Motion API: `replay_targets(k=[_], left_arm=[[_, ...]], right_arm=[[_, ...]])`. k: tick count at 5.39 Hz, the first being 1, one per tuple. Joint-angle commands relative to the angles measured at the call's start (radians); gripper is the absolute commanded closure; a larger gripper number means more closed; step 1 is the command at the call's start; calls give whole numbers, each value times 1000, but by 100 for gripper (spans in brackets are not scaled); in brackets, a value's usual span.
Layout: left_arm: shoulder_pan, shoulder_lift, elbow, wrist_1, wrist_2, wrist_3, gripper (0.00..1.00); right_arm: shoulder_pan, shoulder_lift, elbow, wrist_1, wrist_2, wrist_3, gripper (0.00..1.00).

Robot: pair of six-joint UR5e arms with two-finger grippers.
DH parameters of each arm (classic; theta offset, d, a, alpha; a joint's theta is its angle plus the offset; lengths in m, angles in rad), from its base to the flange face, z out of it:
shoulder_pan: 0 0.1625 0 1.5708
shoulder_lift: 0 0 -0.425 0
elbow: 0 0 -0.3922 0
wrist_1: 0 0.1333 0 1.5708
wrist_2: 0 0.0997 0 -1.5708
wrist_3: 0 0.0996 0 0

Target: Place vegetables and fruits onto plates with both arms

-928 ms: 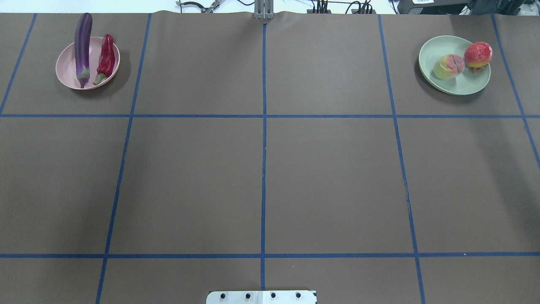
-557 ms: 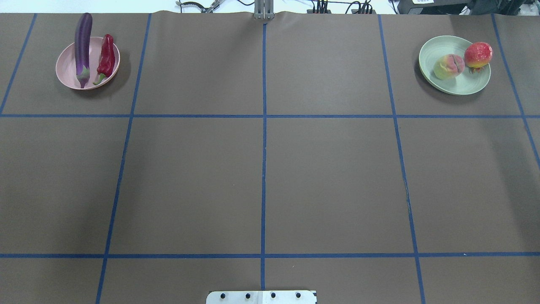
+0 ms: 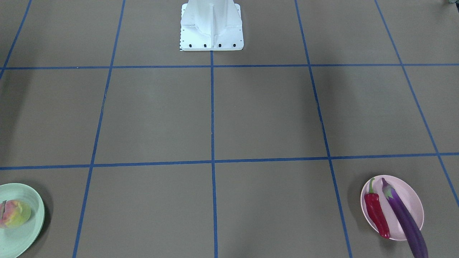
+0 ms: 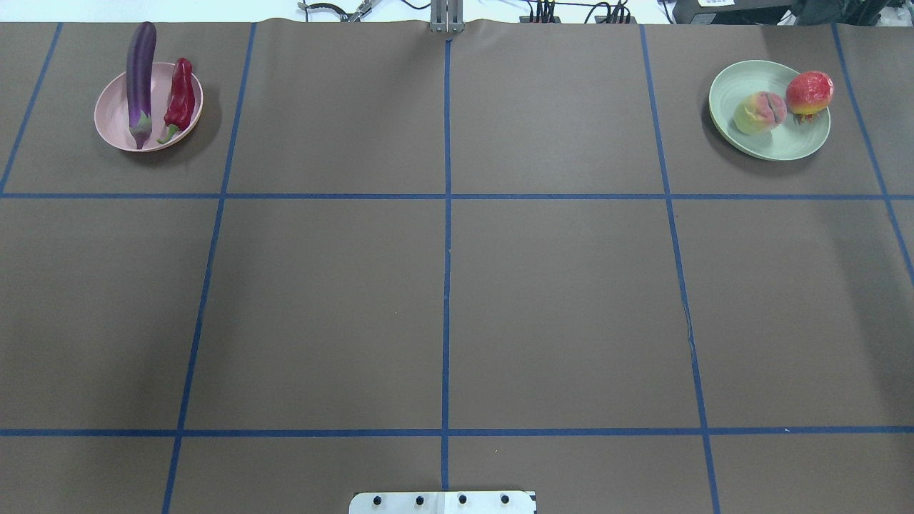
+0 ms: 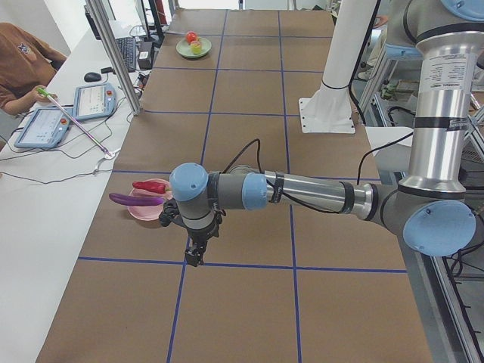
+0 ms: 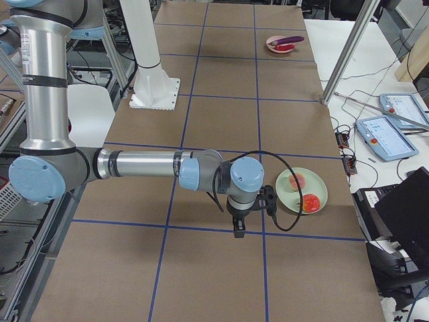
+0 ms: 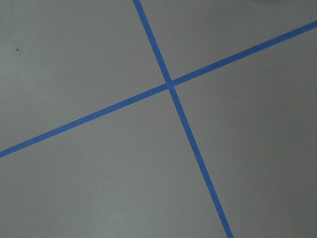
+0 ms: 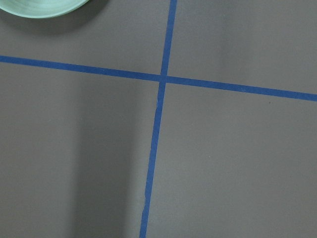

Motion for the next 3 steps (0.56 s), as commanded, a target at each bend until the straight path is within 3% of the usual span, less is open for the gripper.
replay_targets(k=[1, 3], left_arm=[[0, -1, -2, 0, -2, -2, 0], [1, 0, -17, 2, 1, -3, 0]], right_arm=[[-33, -1, 26, 2, 0, 59, 0], [-62, -5, 61, 2, 6, 117, 0]])
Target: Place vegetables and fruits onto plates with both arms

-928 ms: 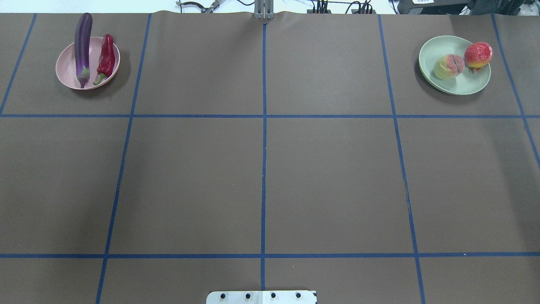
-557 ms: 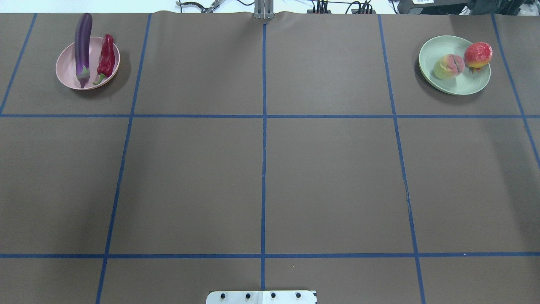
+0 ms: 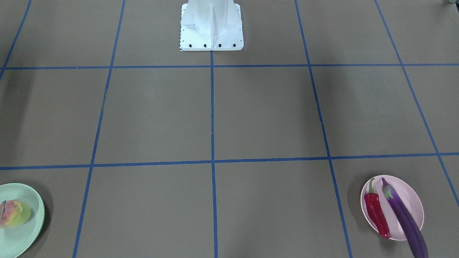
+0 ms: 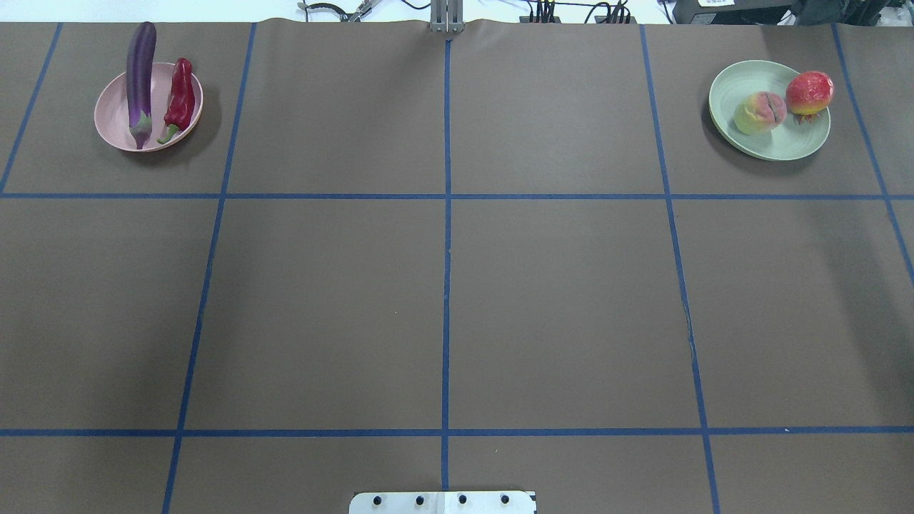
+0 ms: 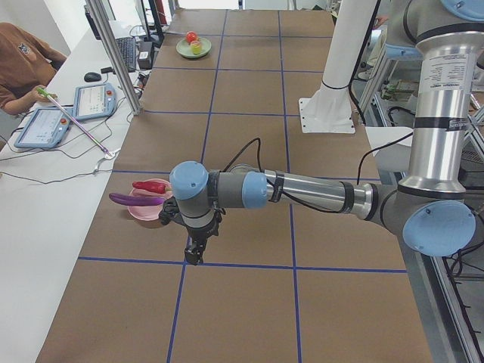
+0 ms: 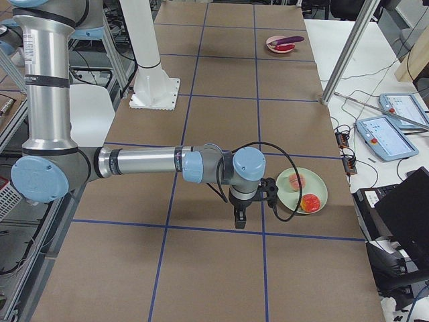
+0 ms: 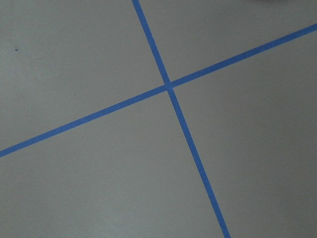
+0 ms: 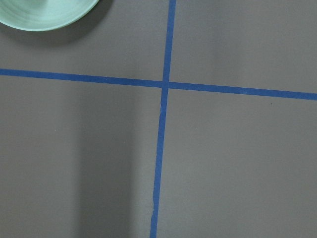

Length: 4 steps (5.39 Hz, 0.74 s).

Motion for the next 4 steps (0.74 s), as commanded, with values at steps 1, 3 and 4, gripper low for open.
replay_targets(k=[1, 3, 4], left_arm=[[-1, 0, -8, 0, 1, 0, 0], [-1, 2, -9, 1, 1, 1, 0], [-1, 8, -3, -2, 3, 2, 0]], right_arm=[[-10, -4, 23, -1, 7, 15, 0], [-10, -7, 34, -2, 10, 15, 0], [-10, -6, 34, -2, 10, 15, 0]])
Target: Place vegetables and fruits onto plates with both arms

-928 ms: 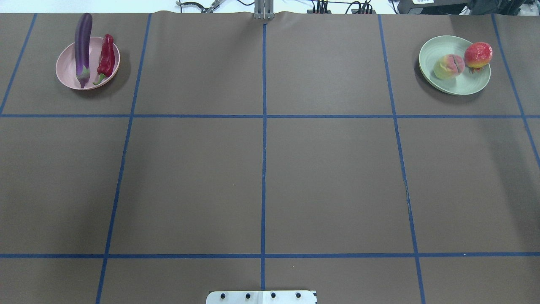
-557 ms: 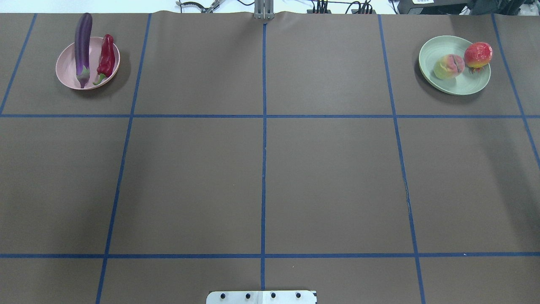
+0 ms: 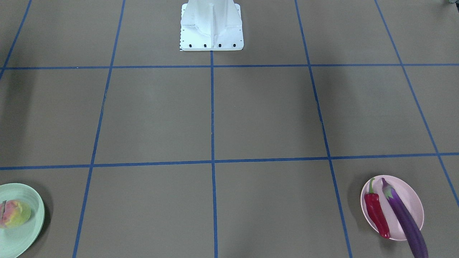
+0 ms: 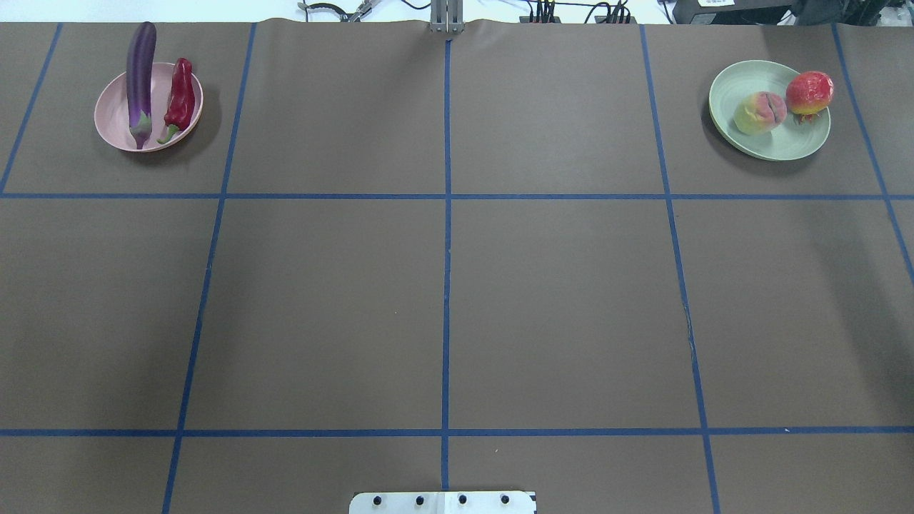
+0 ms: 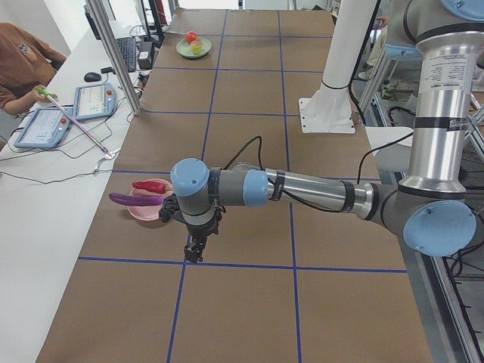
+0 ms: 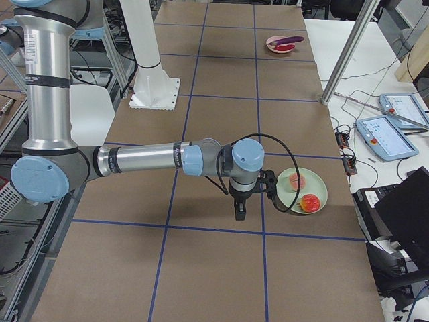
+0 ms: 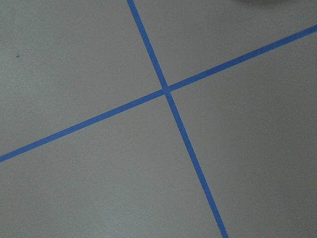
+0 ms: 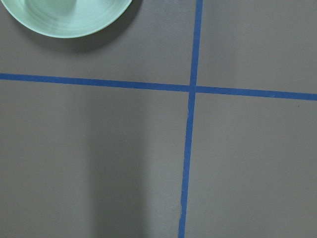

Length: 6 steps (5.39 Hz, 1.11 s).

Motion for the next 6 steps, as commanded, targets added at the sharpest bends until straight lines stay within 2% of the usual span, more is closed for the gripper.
replay_targets(k=[1, 3, 6], left_arm=[[1, 6, 12, -3, 3, 10, 0], [1, 38, 9, -5, 9, 10, 0], [3, 27, 0, -3, 9, 3, 0]], right_arm=[[0, 1, -1, 0, 1, -1, 0], [0, -8, -11, -2, 1, -5, 0], [0, -28, -13, 0, 1, -11, 0]])
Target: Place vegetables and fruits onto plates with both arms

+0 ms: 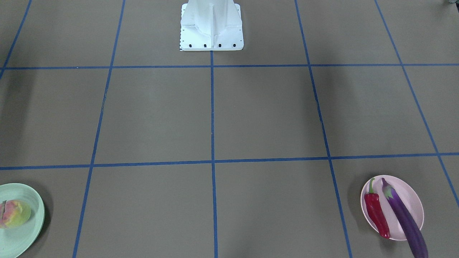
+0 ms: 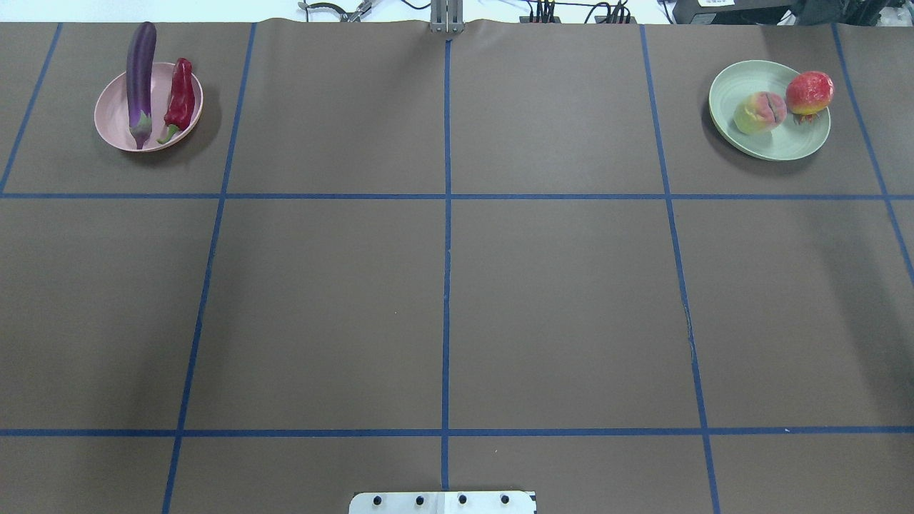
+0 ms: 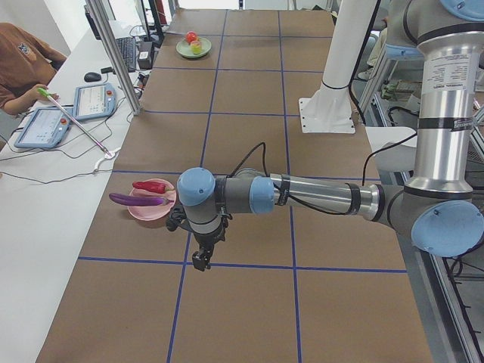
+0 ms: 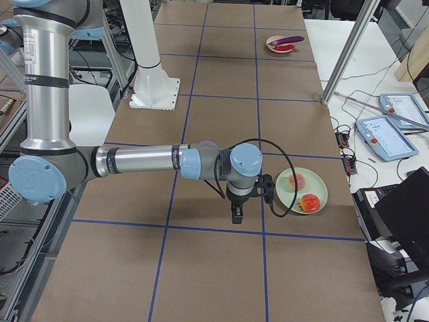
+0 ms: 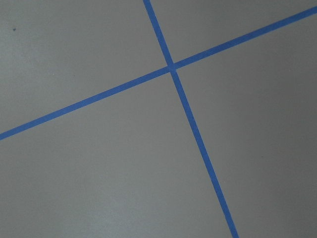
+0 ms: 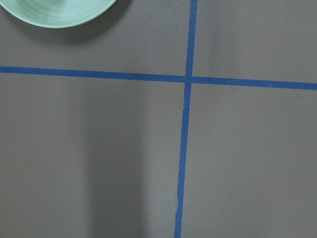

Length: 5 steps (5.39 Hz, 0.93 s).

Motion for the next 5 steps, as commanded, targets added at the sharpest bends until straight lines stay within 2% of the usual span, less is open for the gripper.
replay_targets(k=[1, 5], left_arm=[[1, -8, 0, 0, 0, -1, 0], [1, -9, 3, -1, 0, -1, 0]], right_arm=[[0, -9, -1, 0, -2, -5, 0], [2, -7, 3, 0, 6, -3, 0]])
